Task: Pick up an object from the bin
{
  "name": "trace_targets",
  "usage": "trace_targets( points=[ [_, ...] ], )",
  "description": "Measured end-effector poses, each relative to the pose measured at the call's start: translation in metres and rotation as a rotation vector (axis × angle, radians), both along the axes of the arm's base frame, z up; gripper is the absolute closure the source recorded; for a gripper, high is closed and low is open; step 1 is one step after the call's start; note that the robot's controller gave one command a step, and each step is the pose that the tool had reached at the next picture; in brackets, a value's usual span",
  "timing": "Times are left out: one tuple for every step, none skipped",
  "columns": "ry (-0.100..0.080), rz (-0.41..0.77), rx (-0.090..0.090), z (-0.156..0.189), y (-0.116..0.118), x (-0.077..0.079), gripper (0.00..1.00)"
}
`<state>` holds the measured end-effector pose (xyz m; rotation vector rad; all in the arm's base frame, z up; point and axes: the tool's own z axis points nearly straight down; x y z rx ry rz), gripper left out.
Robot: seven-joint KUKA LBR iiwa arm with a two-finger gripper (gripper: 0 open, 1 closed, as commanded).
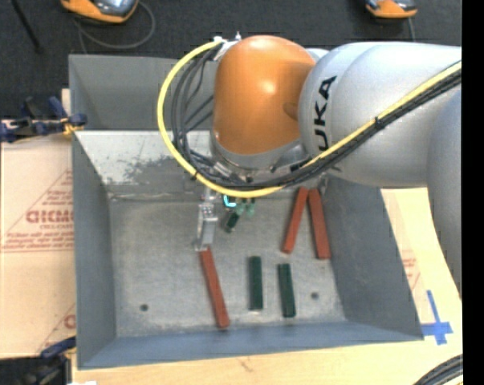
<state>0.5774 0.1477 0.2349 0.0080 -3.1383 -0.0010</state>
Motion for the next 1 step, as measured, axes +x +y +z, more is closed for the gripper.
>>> trace_targets(
  points=[
    [0.004, 0.059, -0.005, -0.0721, -0.0813, -0.0393, 0.00]
  ],
)
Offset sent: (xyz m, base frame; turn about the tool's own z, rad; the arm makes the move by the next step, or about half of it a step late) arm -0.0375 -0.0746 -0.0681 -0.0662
